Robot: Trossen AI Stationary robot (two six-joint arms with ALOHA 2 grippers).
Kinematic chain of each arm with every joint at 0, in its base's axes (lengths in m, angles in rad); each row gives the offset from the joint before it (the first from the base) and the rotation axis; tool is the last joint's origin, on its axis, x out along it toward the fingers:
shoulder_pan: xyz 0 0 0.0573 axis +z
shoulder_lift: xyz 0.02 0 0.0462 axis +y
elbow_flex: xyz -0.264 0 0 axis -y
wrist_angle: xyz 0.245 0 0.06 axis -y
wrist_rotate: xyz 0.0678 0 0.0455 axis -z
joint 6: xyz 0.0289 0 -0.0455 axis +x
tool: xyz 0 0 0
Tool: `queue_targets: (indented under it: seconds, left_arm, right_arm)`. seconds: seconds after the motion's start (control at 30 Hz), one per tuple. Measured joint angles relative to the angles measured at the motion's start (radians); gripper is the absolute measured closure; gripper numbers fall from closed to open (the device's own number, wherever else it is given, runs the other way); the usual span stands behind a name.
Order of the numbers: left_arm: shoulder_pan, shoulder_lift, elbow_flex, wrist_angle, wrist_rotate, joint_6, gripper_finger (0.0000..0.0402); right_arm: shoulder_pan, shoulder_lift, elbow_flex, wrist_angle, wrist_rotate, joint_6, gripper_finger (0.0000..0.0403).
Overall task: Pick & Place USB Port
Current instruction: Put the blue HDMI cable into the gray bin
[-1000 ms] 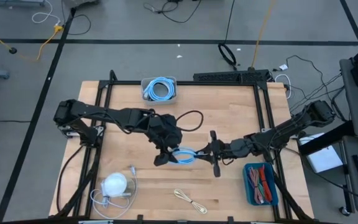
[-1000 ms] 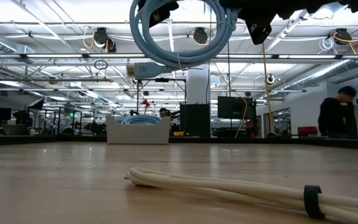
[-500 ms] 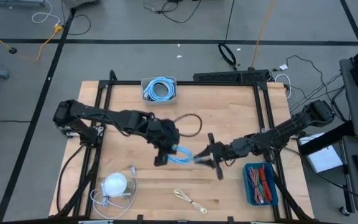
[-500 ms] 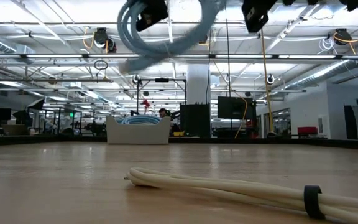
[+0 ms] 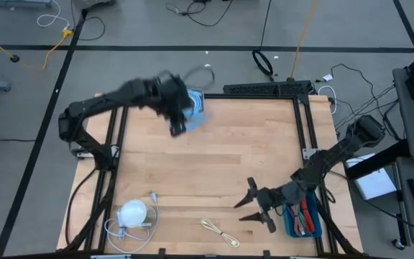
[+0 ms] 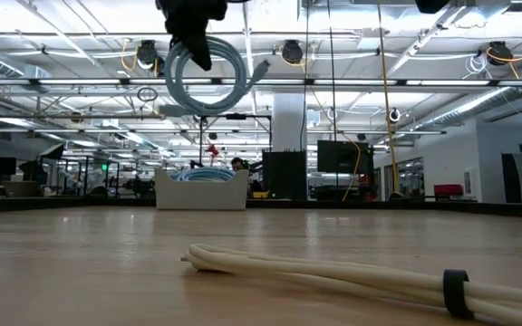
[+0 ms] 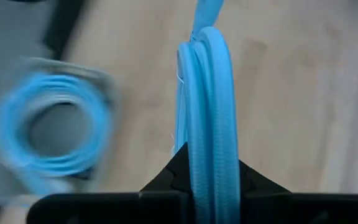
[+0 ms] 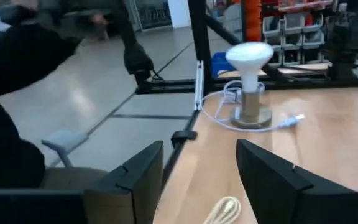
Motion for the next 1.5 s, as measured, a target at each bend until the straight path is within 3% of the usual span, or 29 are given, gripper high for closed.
queue_targets:
  seconds: [0.2,0.43,0.6,0.8,1.17,1.5]
  left_arm:
    - [0.164,0.081,0.188,-0.109,-0.008,0.123,0.0375]
    - [0.239,0.354,0.361,-0.251,0.068,0.315,0.0375]
    - [0.276,0.505,0.438,-0.389,0.021,0.372,0.0375]
    - [0.344,0.513,0.448,-0.362,0.028,0.391,0.0375]
    - [0.392,0.512,0.463,-0.291,0.203,0.410,0.0375]
    - [0.385,0.523,0.463,-0.289,0.203,0.395,0.0375]
  right_arm:
    - [0.004,0.043,0.000,0.007,0.048,0.022,0.0220]
    - [0.008,0.096,0.000,0.017,0.050,0.071,0.0231]
    - [0.009,0.117,0.000,0.008,0.048,0.082,0.0232]
    - [0.009,0.117,0.000,-0.004,0.049,0.080,0.0232]
    - [0.008,0.117,0.000,-0.035,0.052,0.105,0.0232]
    - [0.008,0.117,0.000,-0.027,0.054,0.105,0.0232]
